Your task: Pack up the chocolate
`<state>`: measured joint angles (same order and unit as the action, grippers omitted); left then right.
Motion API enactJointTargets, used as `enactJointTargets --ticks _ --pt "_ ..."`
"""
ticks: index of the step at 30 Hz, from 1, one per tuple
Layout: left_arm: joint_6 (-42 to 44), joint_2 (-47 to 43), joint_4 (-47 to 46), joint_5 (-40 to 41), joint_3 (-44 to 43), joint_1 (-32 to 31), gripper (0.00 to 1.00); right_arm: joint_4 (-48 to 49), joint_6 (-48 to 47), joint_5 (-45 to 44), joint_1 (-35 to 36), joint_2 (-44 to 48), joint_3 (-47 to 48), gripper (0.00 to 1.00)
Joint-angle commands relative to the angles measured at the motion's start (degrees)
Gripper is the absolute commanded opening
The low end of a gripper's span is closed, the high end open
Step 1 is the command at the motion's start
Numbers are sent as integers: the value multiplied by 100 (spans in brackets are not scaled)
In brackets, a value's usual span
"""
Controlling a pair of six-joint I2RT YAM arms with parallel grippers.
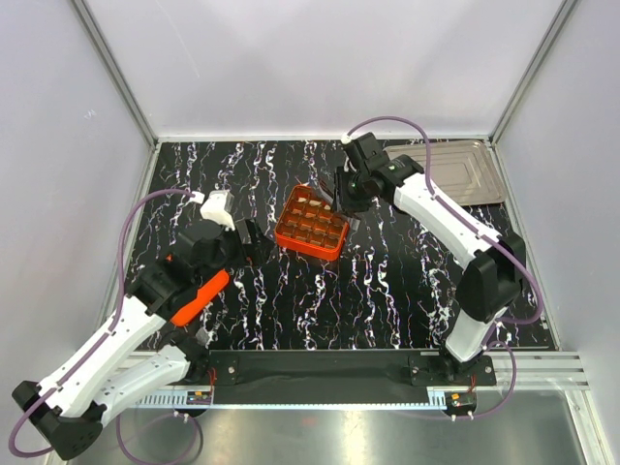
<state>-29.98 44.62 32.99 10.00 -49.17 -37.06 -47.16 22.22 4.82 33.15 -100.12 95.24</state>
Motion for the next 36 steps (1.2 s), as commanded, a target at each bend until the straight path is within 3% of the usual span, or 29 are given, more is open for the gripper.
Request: enactJointTargets --ticks 1,19,30,36 --pt "53 -120 -197 125 -163 -3 99 172 116 -218 122 167 -120 38" --pt "-8 -103 -223 55 -137 -3 99 189 116 -447 333 510 -814 45" --pt "-26 -94 -223 20 -163 -3 99 -161 -164 -921 333 581 -77 48" --pt "18 -120 -214 28 -172 -3 99 -540 -508 -1729 140 520 530 49"
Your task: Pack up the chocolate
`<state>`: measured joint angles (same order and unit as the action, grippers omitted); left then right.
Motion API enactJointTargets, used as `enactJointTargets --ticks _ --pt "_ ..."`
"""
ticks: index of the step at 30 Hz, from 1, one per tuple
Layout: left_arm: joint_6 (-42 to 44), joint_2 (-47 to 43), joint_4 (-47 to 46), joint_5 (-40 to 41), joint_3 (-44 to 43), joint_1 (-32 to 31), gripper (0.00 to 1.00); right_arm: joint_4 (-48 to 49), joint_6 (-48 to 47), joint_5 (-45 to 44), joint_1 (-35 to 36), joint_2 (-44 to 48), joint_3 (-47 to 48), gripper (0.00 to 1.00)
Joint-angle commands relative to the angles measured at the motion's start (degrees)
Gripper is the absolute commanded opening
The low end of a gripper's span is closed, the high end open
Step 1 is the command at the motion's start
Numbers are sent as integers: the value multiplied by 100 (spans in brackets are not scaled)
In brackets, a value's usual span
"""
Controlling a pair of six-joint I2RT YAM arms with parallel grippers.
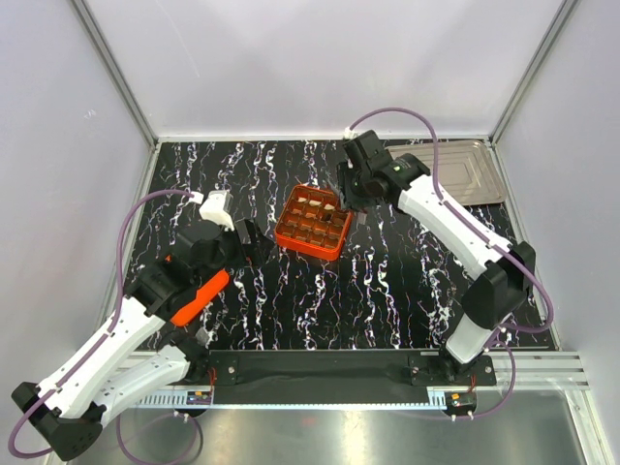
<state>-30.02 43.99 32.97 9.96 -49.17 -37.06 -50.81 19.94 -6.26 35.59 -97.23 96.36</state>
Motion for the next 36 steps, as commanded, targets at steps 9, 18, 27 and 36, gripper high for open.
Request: enactJointTargets --ticks 9,18,27,36 --pt "23 -83 -230 15 -84 -3 99 -105 -606 -516 -1756 117 130 49" --pt "119 -74 -151 138 -137 -3 99 150 -931 -605 -2548 -331 -372 50" --pt "119 -31 -151 156 -146 -3 99 528 -913 -130 -2944 -569 -671 51" --pt "119 5 -151 182 -146 -3 99 800 -940 187 -3111 -894 -697 51"
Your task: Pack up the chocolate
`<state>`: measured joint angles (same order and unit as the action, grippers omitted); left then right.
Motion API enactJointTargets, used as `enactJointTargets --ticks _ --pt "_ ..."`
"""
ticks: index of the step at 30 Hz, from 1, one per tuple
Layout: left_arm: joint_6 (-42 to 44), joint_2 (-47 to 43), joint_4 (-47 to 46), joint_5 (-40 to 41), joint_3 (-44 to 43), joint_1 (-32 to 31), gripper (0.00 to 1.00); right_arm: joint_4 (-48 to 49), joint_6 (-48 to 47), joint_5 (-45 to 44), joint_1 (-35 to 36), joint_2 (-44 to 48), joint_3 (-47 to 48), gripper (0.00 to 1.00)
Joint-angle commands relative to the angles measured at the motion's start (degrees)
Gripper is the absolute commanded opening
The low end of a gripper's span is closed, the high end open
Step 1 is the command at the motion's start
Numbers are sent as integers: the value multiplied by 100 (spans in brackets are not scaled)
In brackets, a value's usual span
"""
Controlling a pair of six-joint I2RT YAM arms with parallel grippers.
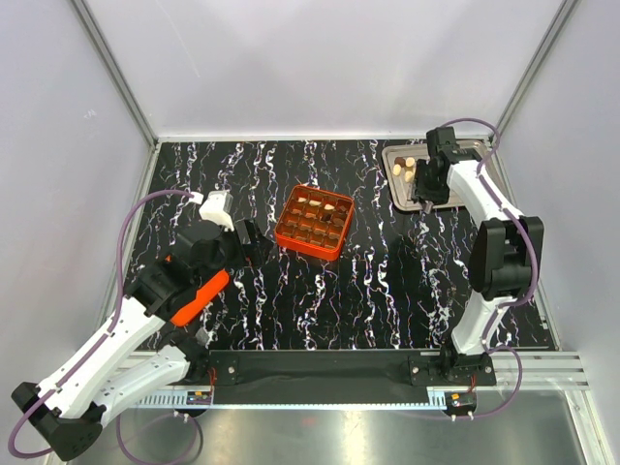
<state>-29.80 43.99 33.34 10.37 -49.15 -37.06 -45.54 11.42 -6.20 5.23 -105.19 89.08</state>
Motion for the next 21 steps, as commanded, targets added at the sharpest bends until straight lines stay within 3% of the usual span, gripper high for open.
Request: enactJointTargets --ticks 1,21 --pt "106 13 -170 141 -157 -3 99 300 -96 189 -84 -116 39 51" --pt "89 172 -232 158 -157 -3 99 406 -131 382 -146 -389 154 45"
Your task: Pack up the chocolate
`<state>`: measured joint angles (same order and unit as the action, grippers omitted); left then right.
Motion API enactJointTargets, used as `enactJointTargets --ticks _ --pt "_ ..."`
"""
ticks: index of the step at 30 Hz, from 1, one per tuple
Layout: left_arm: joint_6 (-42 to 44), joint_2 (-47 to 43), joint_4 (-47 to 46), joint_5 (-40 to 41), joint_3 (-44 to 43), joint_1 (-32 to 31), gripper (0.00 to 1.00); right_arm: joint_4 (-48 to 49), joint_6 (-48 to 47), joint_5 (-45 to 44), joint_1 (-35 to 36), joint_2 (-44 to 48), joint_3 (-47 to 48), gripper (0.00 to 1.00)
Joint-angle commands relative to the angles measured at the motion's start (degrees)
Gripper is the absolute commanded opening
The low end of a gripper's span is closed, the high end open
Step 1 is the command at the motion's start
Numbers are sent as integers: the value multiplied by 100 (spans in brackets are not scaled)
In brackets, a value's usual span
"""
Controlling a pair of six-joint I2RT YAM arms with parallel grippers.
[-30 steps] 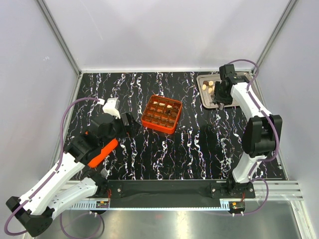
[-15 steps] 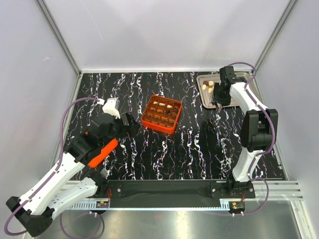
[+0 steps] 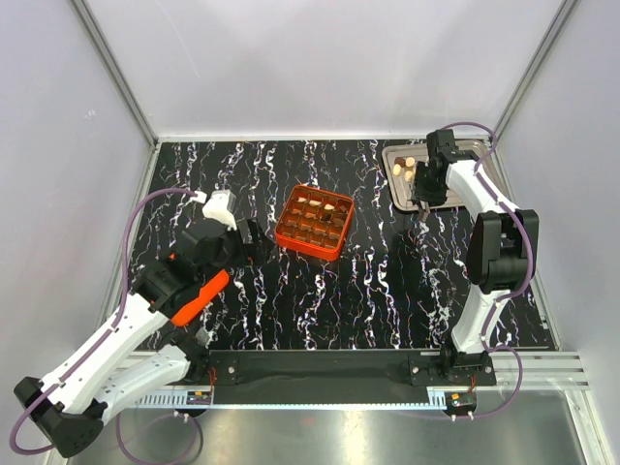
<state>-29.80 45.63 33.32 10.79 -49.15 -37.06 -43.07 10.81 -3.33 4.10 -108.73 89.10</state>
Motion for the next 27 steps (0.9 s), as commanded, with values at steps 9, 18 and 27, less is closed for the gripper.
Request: enactJointTargets --ticks 9,18,27 --pt "80 -54 -203 134 -139 -3 99 80 -105 35 -41 44 213 42" --pt "71 -142 -186 125 -148 -3 99 -87 -70 -44 -49 308 266 40" --pt "62 -177 -159 99 -192 -3 99 -290 0 -27 -49 528 345 40"
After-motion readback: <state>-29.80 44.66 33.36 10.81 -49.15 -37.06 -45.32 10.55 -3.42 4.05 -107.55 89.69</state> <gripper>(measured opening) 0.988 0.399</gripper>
